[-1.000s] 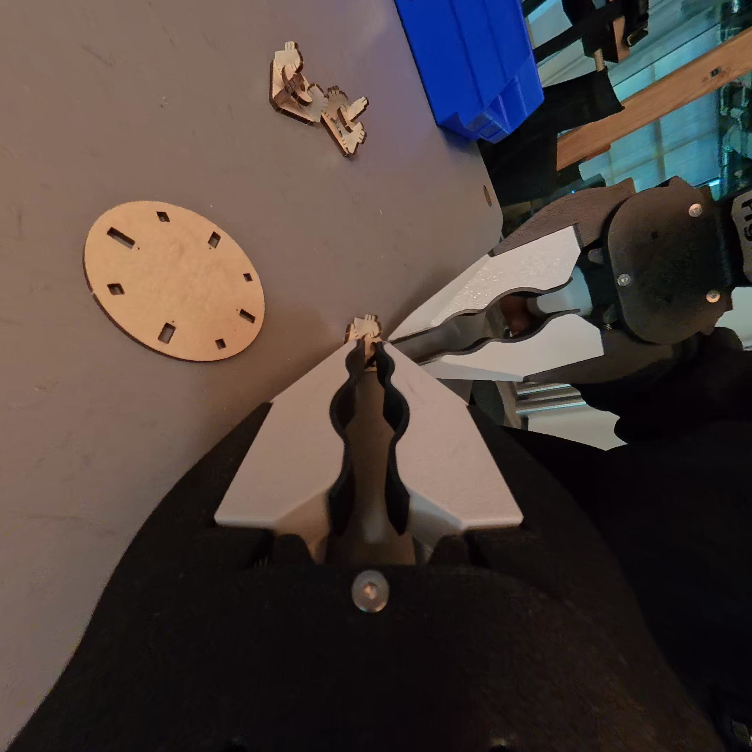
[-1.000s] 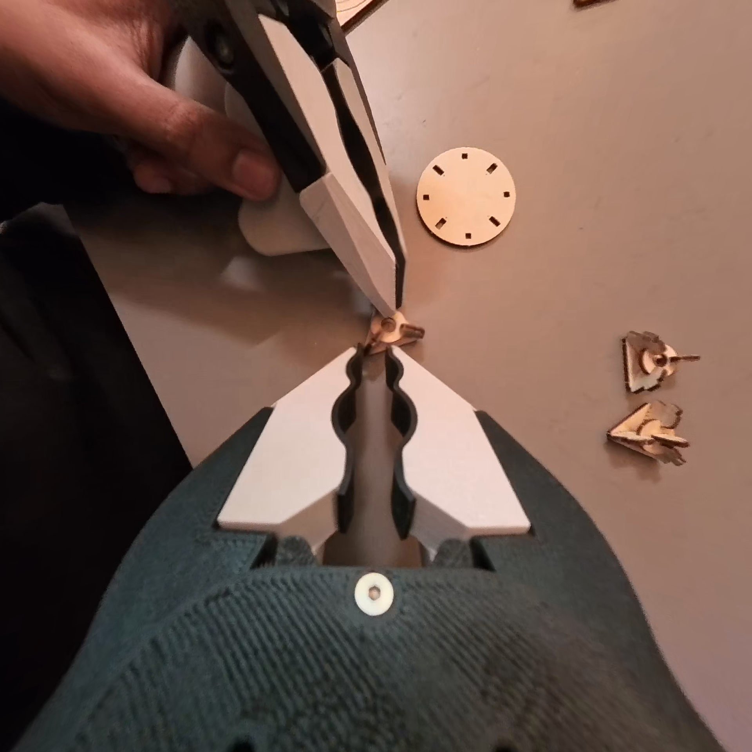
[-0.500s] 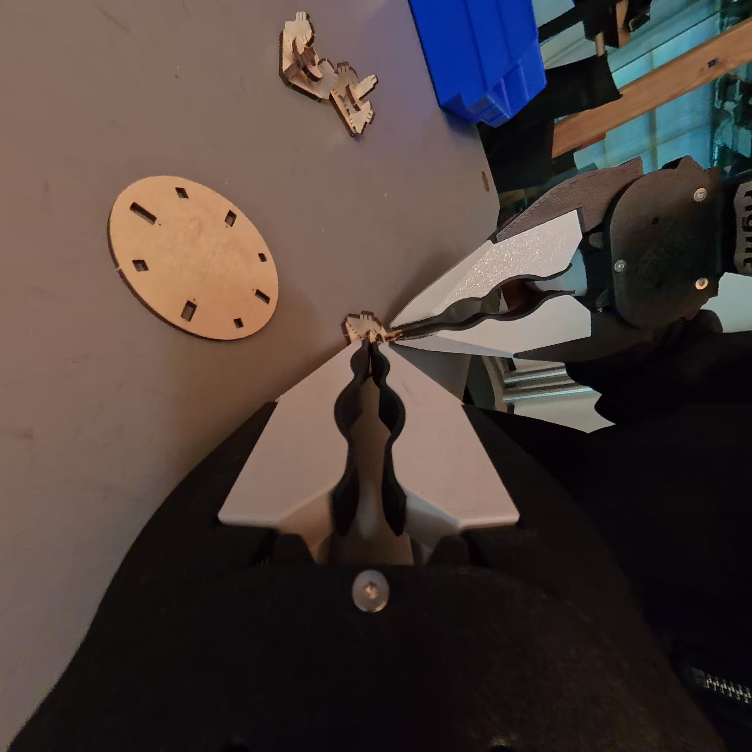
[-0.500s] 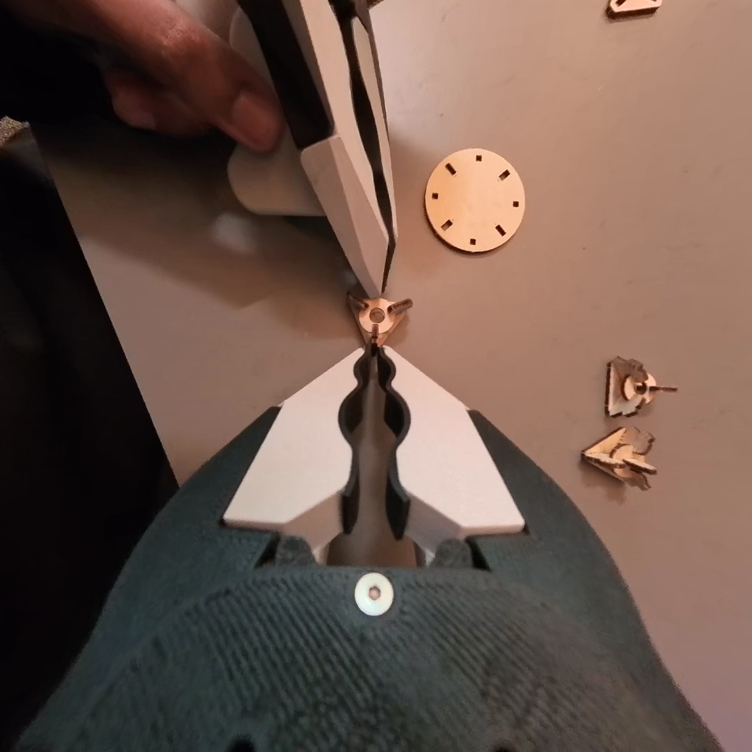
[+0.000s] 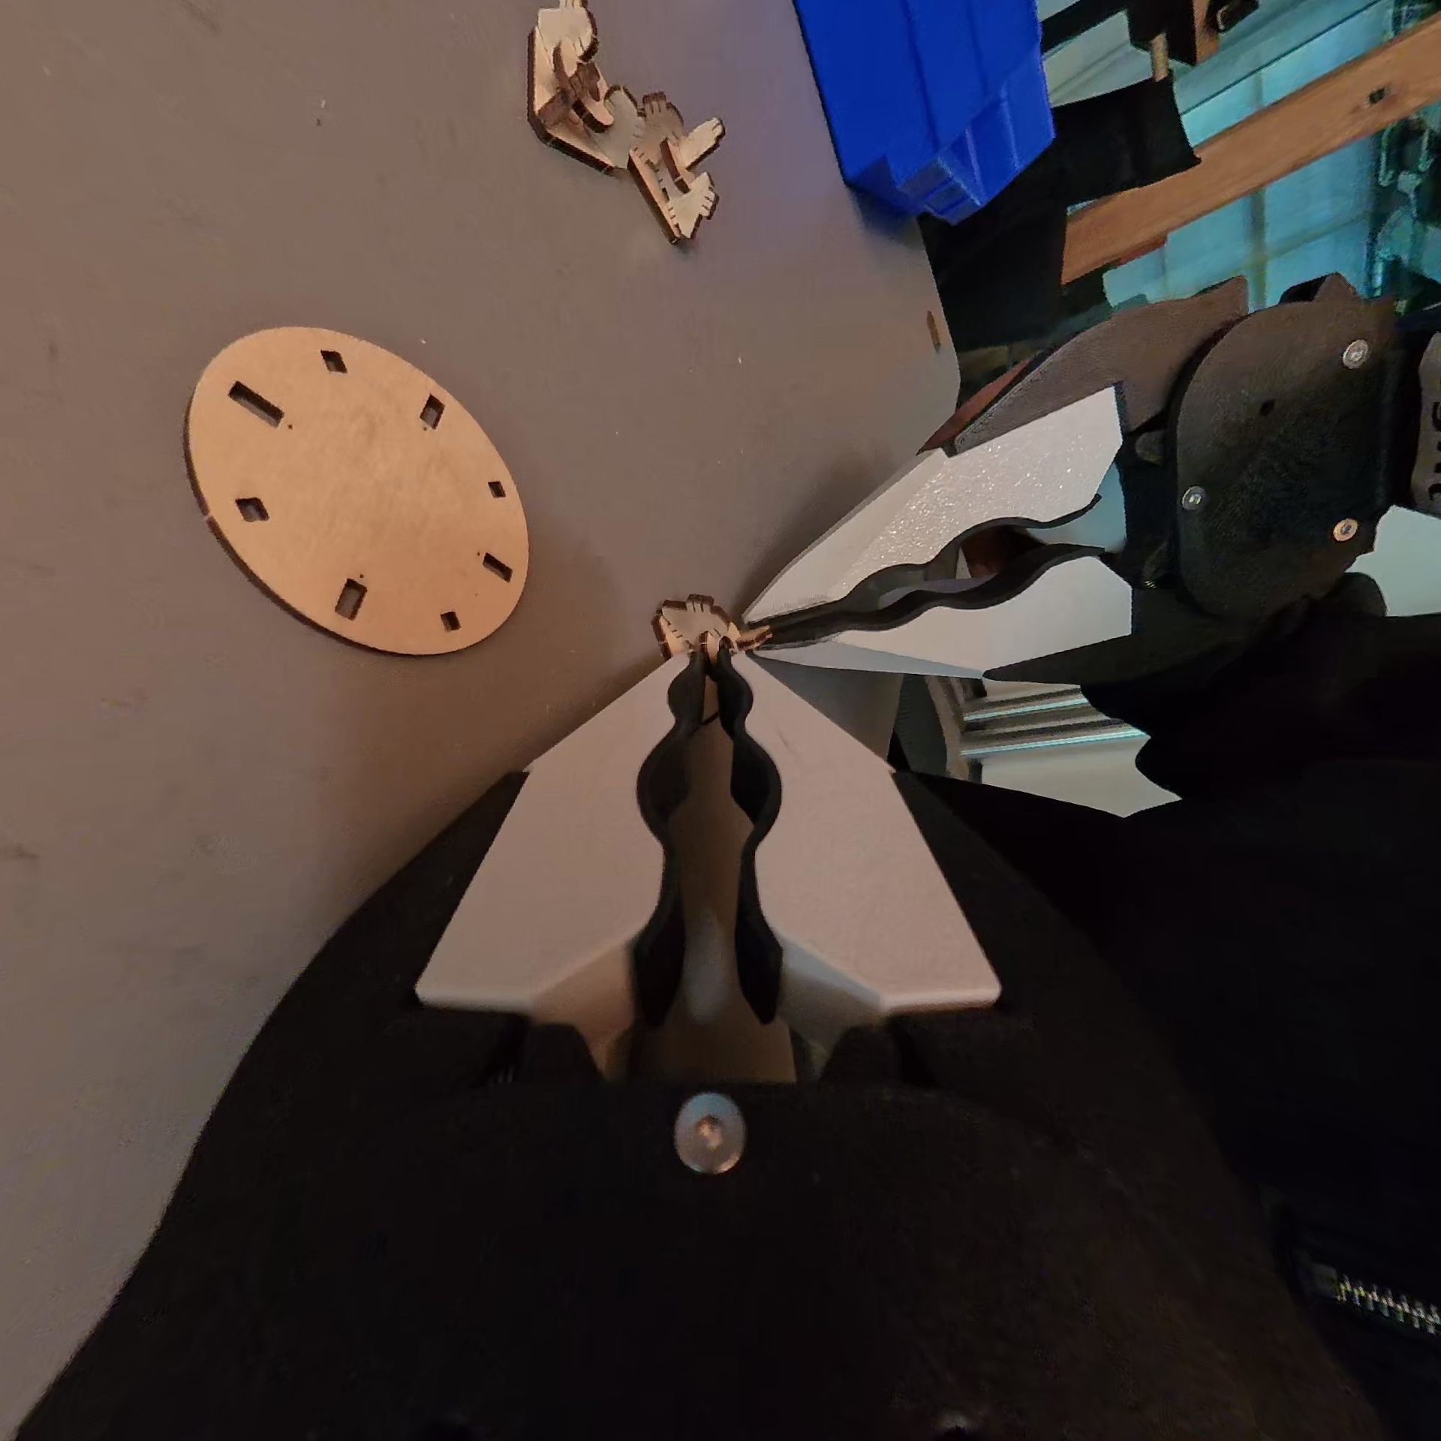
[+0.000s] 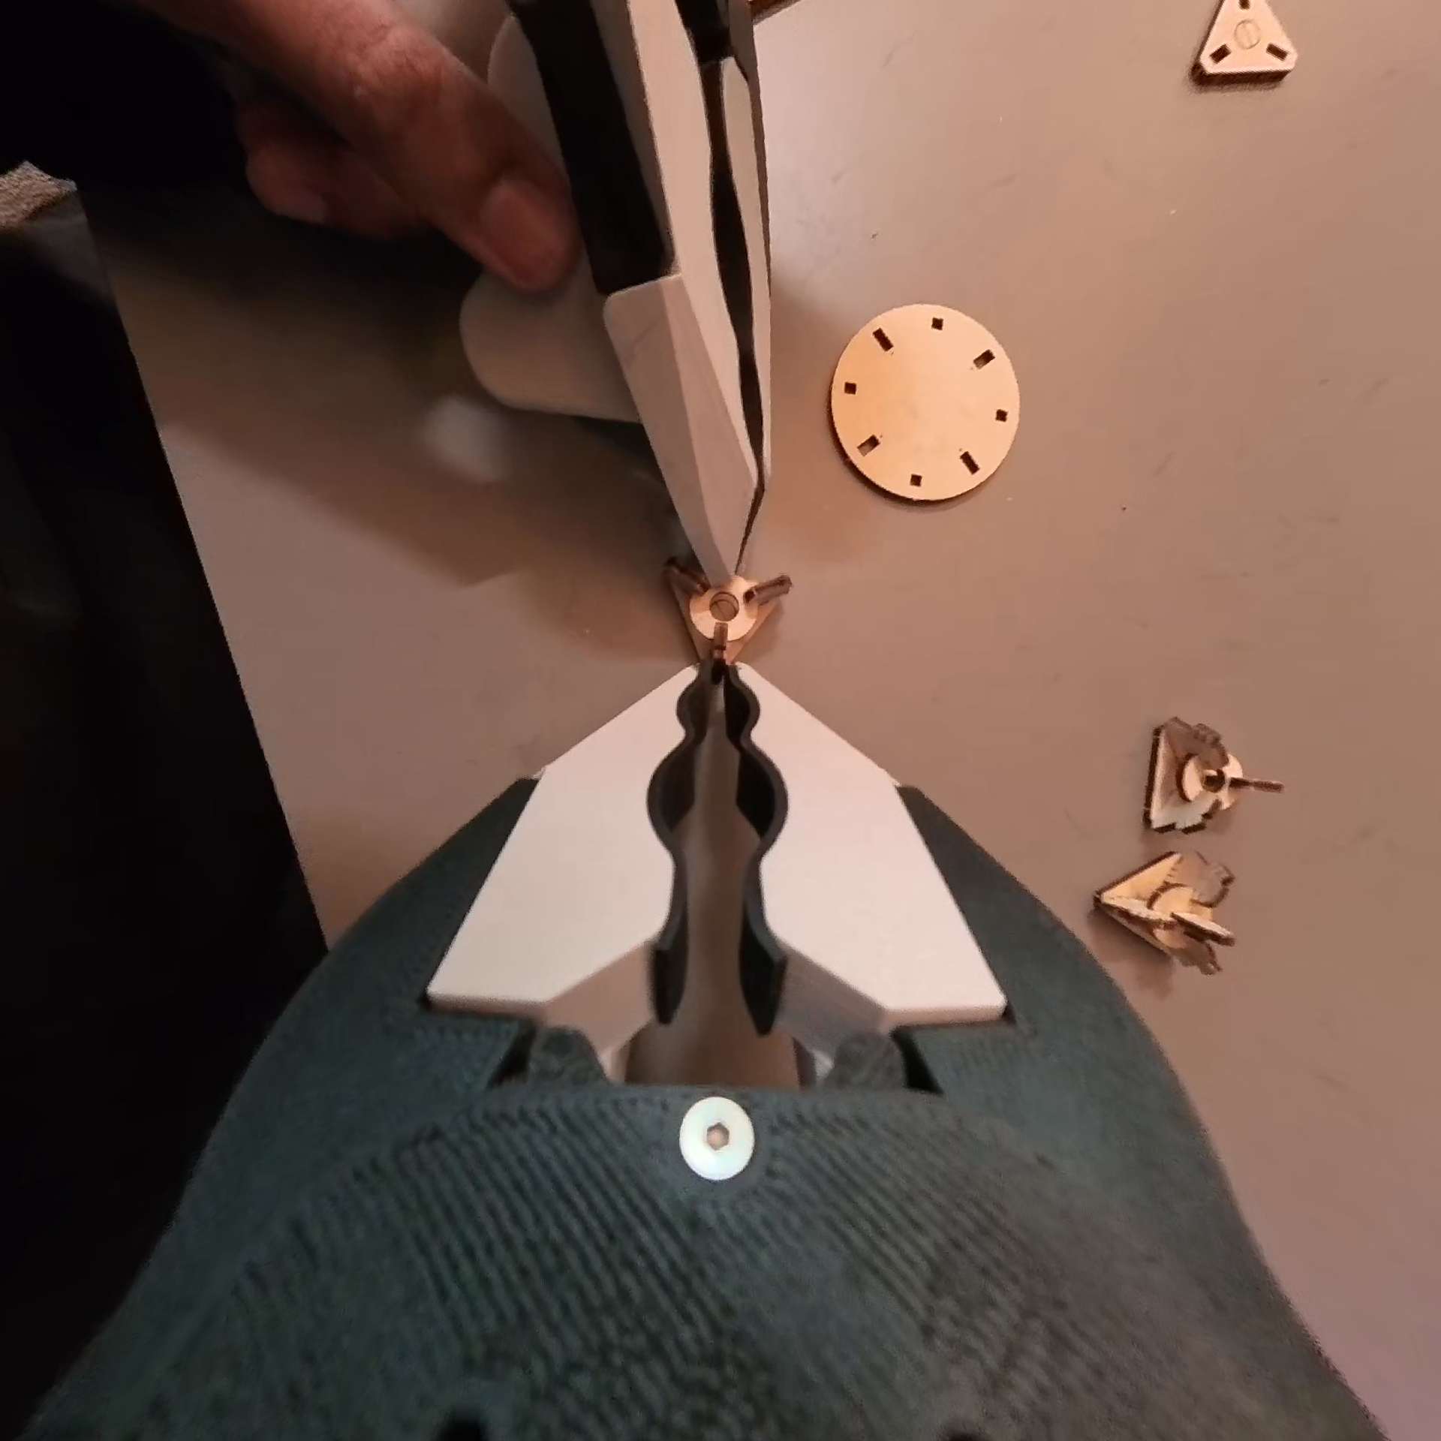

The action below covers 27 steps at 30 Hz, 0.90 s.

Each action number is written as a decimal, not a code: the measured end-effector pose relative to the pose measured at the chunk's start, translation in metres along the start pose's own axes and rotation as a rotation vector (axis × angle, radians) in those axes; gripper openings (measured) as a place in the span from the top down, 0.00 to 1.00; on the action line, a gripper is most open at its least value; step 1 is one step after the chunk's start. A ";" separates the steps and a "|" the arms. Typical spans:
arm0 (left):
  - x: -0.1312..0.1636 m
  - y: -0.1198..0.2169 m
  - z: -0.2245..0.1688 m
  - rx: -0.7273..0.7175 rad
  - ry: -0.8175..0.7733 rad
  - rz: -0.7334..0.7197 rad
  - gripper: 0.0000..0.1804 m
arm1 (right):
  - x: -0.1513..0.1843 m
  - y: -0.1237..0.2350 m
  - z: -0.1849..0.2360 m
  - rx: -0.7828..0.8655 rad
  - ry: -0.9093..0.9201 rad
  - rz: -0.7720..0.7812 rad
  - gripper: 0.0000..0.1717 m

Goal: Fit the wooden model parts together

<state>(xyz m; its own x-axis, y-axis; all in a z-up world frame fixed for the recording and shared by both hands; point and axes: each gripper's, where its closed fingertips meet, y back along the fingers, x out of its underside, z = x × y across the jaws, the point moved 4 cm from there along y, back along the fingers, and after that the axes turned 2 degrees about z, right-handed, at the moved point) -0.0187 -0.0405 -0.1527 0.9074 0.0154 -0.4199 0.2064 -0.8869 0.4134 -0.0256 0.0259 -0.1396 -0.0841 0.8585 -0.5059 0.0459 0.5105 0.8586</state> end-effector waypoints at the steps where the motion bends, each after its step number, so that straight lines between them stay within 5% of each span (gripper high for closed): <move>1: 0.000 0.000 0.000 0.006 0.005 0.000 0.99 | 0.000 -0.001 0.001 -0.004 0.007 -0.002 0.99; 12: 0.000 -0.001 0.000 0.019 0.009 0.008 0.99 | 0.001 -0.003 0.000 -0.017 0.017 0.012 0.99; 16: 0.000 -0.001 0.000 0.019 0.007 0.006 0.99 | 0.003 0.000 -0.001 0.016 0.041 0.026 0.91; 27: 0.000 -0.002 -0.001 0.008 0.001 -0.001 0.99 | 0.001 0.002 0.002 -0.023 0.020 0.012 1.00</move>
<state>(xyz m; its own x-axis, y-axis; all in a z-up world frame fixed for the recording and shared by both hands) -0.0188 -0.0386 -0.1531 0.9077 0.0165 -0.4193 0.2040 -0.8905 0.4066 -0.0236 0.0278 -0.1384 -0.1035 0.8632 -0.4942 0.0237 0.4988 0.8664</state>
